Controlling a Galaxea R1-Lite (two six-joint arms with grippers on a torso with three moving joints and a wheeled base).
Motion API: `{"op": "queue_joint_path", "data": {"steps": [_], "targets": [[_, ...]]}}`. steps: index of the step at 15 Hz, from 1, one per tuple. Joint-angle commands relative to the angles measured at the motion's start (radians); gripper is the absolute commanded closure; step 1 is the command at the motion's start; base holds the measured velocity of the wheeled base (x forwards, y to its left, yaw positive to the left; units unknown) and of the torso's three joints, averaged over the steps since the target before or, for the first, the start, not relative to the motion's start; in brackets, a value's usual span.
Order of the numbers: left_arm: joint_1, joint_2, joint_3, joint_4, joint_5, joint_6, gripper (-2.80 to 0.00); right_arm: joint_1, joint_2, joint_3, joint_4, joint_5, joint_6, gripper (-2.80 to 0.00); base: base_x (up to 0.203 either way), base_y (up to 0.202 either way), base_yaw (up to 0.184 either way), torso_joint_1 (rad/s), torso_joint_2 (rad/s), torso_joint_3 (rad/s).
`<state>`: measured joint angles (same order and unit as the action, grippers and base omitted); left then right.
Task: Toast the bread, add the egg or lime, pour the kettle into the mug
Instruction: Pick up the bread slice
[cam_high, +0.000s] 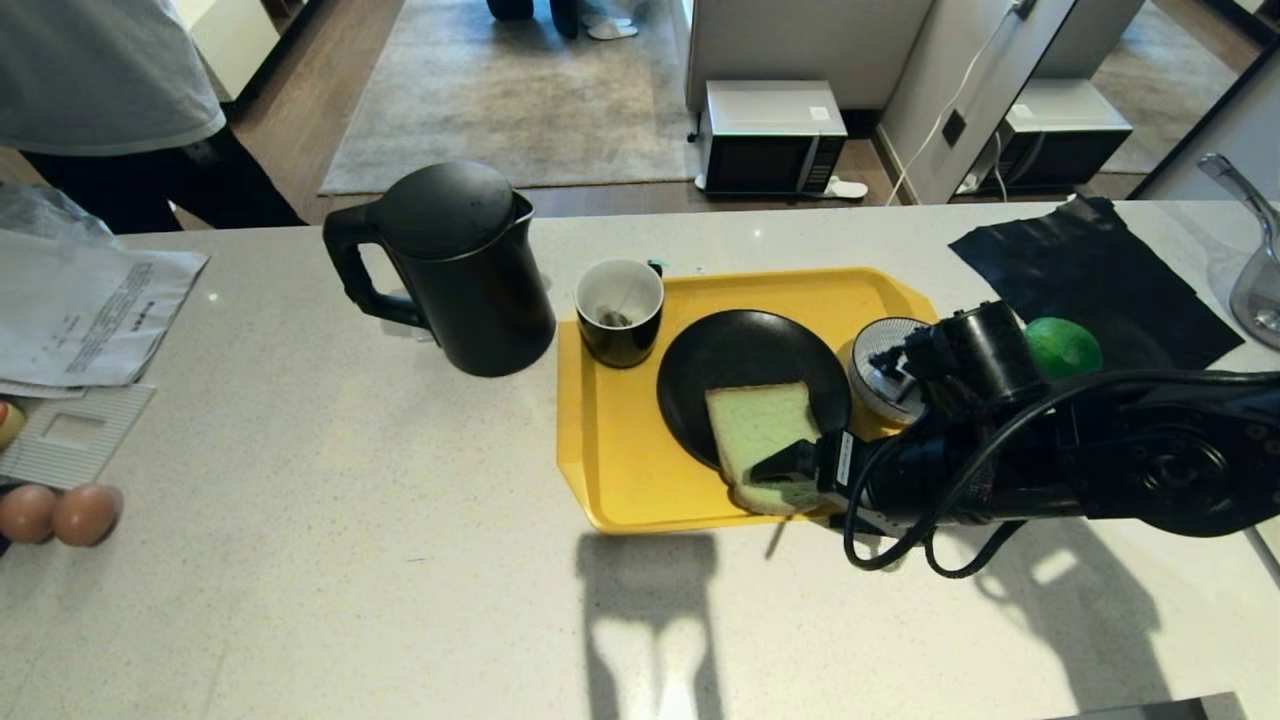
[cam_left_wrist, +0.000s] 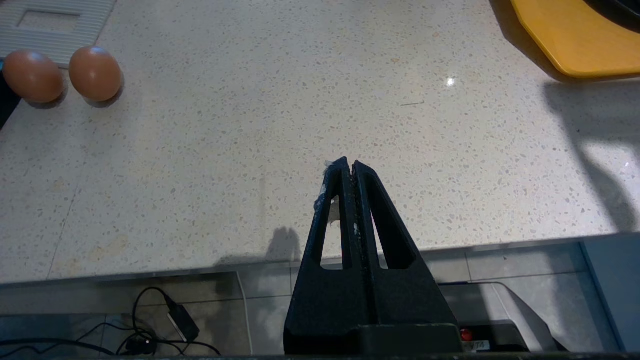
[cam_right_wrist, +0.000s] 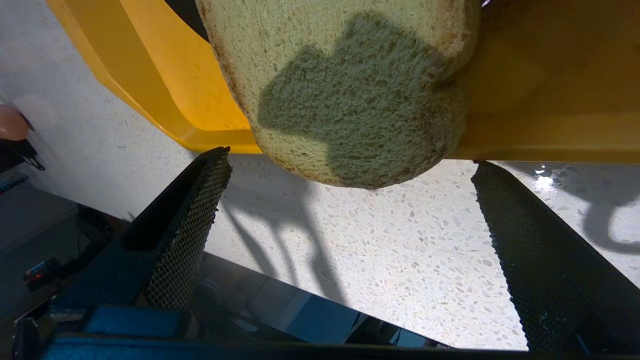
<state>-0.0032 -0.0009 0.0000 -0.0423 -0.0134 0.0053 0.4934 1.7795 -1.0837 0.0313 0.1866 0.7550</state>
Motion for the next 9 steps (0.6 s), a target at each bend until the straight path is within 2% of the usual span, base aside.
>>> {"op": "queue_joint_path", "data": {"steps": [1, 9], "targets": [[0.0, -0.002, 0.017, -0.001, 0.0, 0.001, 0.0, -0.001, -0.02, 0.024, 0.004, 0.001, 0.003, -2.8, 0.0, 0.0, 0.0, 0.0, 0.0, 0.0], [0.0, -0.002, 0.017, -0.001, 0.0, 0.001, 0.0, -0.002, -0.062, 0.053, 0.002, 0.006, -0.008, -2.8, 0.0, 0.0, 0.0, 0.0, 0.0, 0.0]]}}
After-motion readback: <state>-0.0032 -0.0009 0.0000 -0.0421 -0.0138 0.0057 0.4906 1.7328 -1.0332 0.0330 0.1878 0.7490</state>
